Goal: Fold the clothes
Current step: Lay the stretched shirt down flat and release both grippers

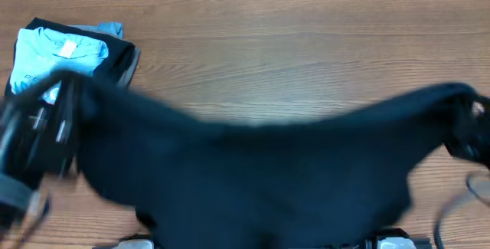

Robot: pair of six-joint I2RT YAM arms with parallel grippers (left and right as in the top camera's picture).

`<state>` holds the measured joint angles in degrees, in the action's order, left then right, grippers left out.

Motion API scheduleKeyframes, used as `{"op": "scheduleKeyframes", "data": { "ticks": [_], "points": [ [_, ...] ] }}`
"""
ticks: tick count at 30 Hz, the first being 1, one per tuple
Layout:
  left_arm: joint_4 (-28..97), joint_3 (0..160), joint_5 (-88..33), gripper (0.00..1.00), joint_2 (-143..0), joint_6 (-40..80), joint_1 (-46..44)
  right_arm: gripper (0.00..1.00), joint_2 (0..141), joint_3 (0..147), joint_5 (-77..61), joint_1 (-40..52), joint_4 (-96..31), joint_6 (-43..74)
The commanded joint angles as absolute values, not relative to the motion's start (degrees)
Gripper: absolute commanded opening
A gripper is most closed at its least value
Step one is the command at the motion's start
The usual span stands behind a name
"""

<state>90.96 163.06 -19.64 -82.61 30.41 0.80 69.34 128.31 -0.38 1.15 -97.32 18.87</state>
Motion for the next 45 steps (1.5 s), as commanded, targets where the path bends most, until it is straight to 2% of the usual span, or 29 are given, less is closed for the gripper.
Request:
{"op": "scheduleKeyframes", "data": {
  "ticks": [1, 11, 25, 26, 27, 28, 29, 30, 35, 39, 42, 44, 45],
  "points": [
    [91.3, 159.4, -18.7, 0.04, -91.1, 25.6, 1.1, 0.04, 73.4, 124.0, 4.0, 0.9, -96.6, 18.9],
    [88.6, 157.4, -17.1, 0.04, -114.2, 21.7, 1.1, 0.04, 91.7, 116.2, 5.0, 1.0, -85.0, 15.0],
    [78.4, 157.3, -16.4, 0.04, -136.3, 21.6, -1.2, 0.04, 117.0, 115.4, 4.9, 1.0, -65.0, 13.0],
    [76.4, 157.3, -16.3, 0.05, -137.8, 21.6, -1.4, 0.26, 119.0, 115.4, 4.9, 0.9, -61.4, 13.0],
    [73.7, 157.3, -16.2, 0.29, -139.3, 21.6, -1.6, 0.76, 120.6, 115.4, 5.3, 0.9, -57.5, 13.0],
    [71.2, 157.3, -16.3, 0.66, -140.4, 21.6, -1.7, 1.00, 121.9, 115.4, 5.6, 0.9, -54.0, 13.0],
    [68.2, 157.3, -16.8, 1.00, -141.8, 21.6, -1.8, 1.00, 123.0, 115.4, 5.5, 0.7, -51.1, 13.0],
    [66.7, 157.3, -18.0, 1.00, -142.4, 21.5, -1.8, 1.00, 123.7, 115.4, 5.4, 0.7, -49.5, 13.0],
    [54.4, 157.4, -41.4, 1.00, -144.3, 18.4, -0.9, 1.00, 123.5, 117.2, 5.1, 0.5, -46.9, 7.9],
    [59.1, 158.1, -40.0, 1.00, -142.1, 19.5, 0.1, 1.00, 120.7, 118.8, 5.1, 0.1, -55.7, 5.5],
    [69.6, 158.1, -28.1, 1.00, -139.3, 17.0, 0.4, 0.98, 118.1, 118.8, 2.9, -2.0, -65.5, 7.7],
    [76.3, 158.1, -21.9, 1.00, -137.4, 15.5, 0.3, 0.78, 117.6, 118.8, -0.6, -4.0, -71.4, 9.1],
    [79.3, 158.1, -20.4, 1.00, -136.6, 14.7, 0.3, 0.59, 117.6, 118.8, -2.8, -4.9, -74.1, 9.2]
  ]
}}
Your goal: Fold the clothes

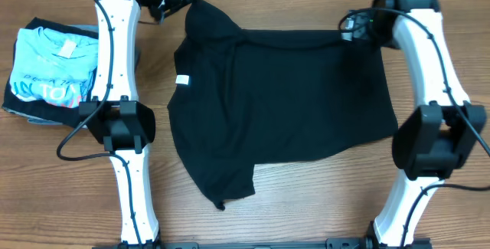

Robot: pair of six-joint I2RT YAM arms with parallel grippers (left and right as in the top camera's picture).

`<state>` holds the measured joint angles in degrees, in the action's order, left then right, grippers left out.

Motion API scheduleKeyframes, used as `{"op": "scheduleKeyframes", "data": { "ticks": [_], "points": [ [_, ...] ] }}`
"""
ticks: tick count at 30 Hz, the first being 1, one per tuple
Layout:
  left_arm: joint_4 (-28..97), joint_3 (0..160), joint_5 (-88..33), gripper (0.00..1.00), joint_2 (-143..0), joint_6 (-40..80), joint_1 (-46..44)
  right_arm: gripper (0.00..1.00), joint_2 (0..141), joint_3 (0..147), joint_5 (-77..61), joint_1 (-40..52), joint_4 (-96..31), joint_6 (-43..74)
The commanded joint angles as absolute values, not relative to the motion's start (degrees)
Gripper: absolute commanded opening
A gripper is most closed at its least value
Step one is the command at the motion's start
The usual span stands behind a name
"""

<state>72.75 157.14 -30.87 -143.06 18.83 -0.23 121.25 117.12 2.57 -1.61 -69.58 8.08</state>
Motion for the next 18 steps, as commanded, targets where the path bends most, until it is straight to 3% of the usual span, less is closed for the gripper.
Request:
{"op": "scheduleKeyframes", "data": {
  "ticks": [1, 2, 3, 4, 5, 6, 7, 12, 18],
  "points": [
    [82.9, 158.1, -19.4, 1.00, -135.8, 13.8, 0.2, 0.33, 117.7, 118.7, -5.4, -6.0, -77.3, 9.2],
    [86.6, 158.1, -18.4, 1.00, -135.1, 13.1, 0.0, 0.14, 117.7, 118.1, -7.6, -7.0, -79.7, 9.2],
    [89.3, 158.1, -17.5, 1.00, -134.7, 12.8, -0.1, 0.04, 117.7, 117.9, -8.7, -7.7, -81.5, 9.2],
    [91.9, 158.1, -16.4, 0.99, -134.5, 12.4, -0.4, 0.04, 117.7, 117.5, -9.2, -8.4, -83.4, 9.2],
    [94.4, 158.1, -15.6, 0.85, -134.5, 11.6, -0.7, 0.04, 117.7, 117.3, -9.1, -8.8, -84.5, 9.2],
    [96.8, 158.1, -15.6, 0.52, -134.5, 10.1, -1.1, 0.04, 117.7, 116.7, -9.1, -9.5, -86.1, 9.2],
    [96.8, 157.4, -15.7, 0.04, -134.5, 8.9, -1.5, 0.04, 117.7, 116.0, -9.1, -10.1, -87.1, 9.2],
    [96.8, 151.7, -16.0, 0.04, -134.5, 9.8, -4.3, 0.04, 117.7, 109.2, -9.1, -12.2, -88.2, 9.2],
    [96.7, 139.0, -12.7, 0.04, -134.5, 10.2, -7.6, 0.04, 117.7, 94.7, -9.1, -12.8, -79.7, 8.5]
  ]
}}
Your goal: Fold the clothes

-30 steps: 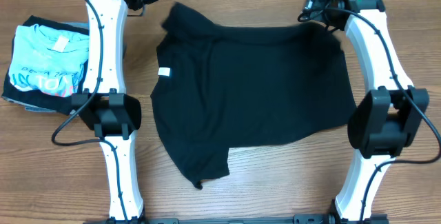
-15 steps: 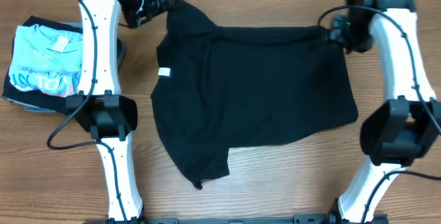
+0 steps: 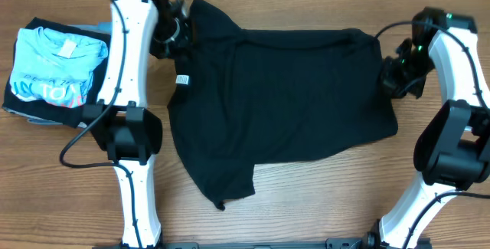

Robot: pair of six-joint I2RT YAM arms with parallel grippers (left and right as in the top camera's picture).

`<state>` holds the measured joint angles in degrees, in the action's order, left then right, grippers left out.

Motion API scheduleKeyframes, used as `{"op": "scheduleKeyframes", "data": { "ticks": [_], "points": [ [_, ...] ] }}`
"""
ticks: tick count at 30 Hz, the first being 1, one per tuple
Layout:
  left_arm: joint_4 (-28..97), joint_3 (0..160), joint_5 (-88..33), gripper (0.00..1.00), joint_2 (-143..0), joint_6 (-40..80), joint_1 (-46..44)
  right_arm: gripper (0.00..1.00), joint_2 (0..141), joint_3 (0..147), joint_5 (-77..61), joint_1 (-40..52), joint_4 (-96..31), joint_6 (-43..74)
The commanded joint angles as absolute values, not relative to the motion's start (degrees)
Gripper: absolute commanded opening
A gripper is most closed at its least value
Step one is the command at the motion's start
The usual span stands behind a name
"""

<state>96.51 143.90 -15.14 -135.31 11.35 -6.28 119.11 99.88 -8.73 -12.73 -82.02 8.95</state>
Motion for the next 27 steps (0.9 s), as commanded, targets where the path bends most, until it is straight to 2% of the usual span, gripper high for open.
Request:
{"op": "scheduleKeyframes", "data": {
  "ticks": [1, 5, 13, 17, 23, 27],
  "points": [
    [96.6, 137.2, -12.7, 0.04, -134.5, 10.3, -7.9, 0.04, 117.7, 93.4, -9.1, -12.8, -78.7, 8.5],
    [94.9, 129.1, -8.8, 0.04, -134.5, 13.3, -8.7, 0.04, 117.7, 87.6, -9.1, -12.8, -75.1, 8.6],
    [86.6, 112.0, -8.8, 0.04, -134.5, 13.7, -8.7, 0.04, 117.7, 77.3, -9.1, -12.8, -68.6, 12.1],
    [84.8, 106.5, -4.5, 0.06, -134.5, 14.4, -8.6, 0.04, 117.7, 76.1, -8.2, -13.3, -70.7, 14.0],
    [85.1, 104.2, 7.0, 0.08, -134.5, 17.7, -8.1, 0.04, 117.6, 76.1, 5.4, -14.9, -78.4, 24.6],
    [86.6, 104.2, 9.6, 0.08, -134.5, 18.0, -6.6, 0.04, 117.6, 76.1, 6.8, -16.3, -79.7, 25.6]
  ]
}}
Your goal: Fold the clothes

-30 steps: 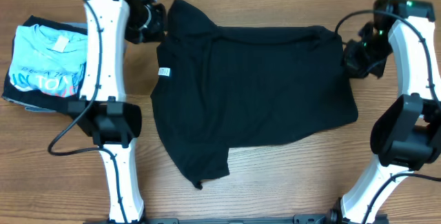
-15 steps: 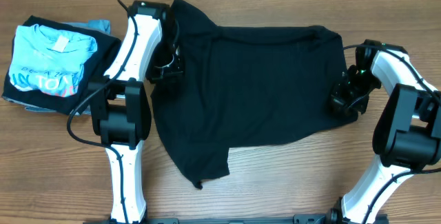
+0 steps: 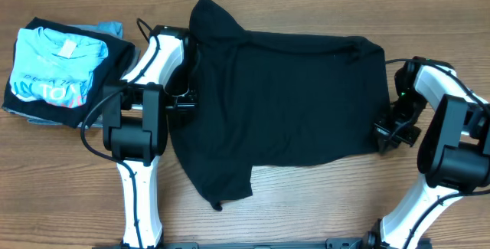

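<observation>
A black shirt point(image 3: 283, 99) lies spread flat on the wooden table, one sleeve pointing to the far left and a flap hanging toward the near edge. My left gripper point(image 3: 182, 98) sits at the shirt's left edge, dark against the cloth, so its jaws cannot be made out. My right gripper point(image 3: 387, 136) is at the shirt's near right corner, low over the table; its jaws are also unclear from above.
A stack of folded clothes point(image 3: 57, 69), with a light blue printed shirt on top, lies at the far left of the table. Both white arms reach in from the near edge on either side of the black shirt.
Both arms drew back toward the near side. The left gripper went from the far left sleeve to the shirt's left edge, the right from the upper right edge to the near right corner.
First the black shirt hung stretched in the air between both grippers, blurred. Then it lay flat on the table with the grippers at its far corners. After that they stood off the far edge, and now they sit lower along its sides.
</observation>
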Robot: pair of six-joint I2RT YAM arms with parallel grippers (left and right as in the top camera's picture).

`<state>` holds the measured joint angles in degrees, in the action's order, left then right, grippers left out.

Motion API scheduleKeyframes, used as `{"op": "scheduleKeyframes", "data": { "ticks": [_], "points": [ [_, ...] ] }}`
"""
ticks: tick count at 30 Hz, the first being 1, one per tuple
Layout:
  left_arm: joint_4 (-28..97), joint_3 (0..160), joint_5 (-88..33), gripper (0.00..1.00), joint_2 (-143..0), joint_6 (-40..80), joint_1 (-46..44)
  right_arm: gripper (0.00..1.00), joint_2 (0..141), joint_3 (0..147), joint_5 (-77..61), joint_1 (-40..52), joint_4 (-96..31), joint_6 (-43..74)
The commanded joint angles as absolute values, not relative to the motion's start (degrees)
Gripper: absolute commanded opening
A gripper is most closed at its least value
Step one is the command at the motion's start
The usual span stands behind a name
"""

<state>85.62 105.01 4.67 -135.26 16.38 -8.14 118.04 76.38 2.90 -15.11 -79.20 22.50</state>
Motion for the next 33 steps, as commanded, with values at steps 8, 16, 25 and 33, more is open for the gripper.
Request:
{"op": "scheduleKeyframes", "data": {
  "ticks": [8, 16, 25, 33],
  "points": [
    [88.7, 105.3, 12.6, 0.04, -133.4, 20.2, -4.2, 0.04, 113.6, 76.2, 5.0, -17.0, -80.4, 23.7],
    [89.1, 105.3, 7.7, 0.04, -110.1, 20.8, -8.5, 0.06, 90.6, 76.2, 0.0, -20.6, -79.7, 23.6],
    [88.9, 105.3, 6.4, 1.00, -85.3, 21.9, -21.4, 0.19, 84.3, 73.4, -7.6, -21.2, -77.8, 23.9],
    [89.3, 105.2, 6.4, 1.00, -85.3, 21.9, -21.7, 0.42, 84.3, 56.9, -18.2, -21.2, -65.4, 25.8]
  ]
}}
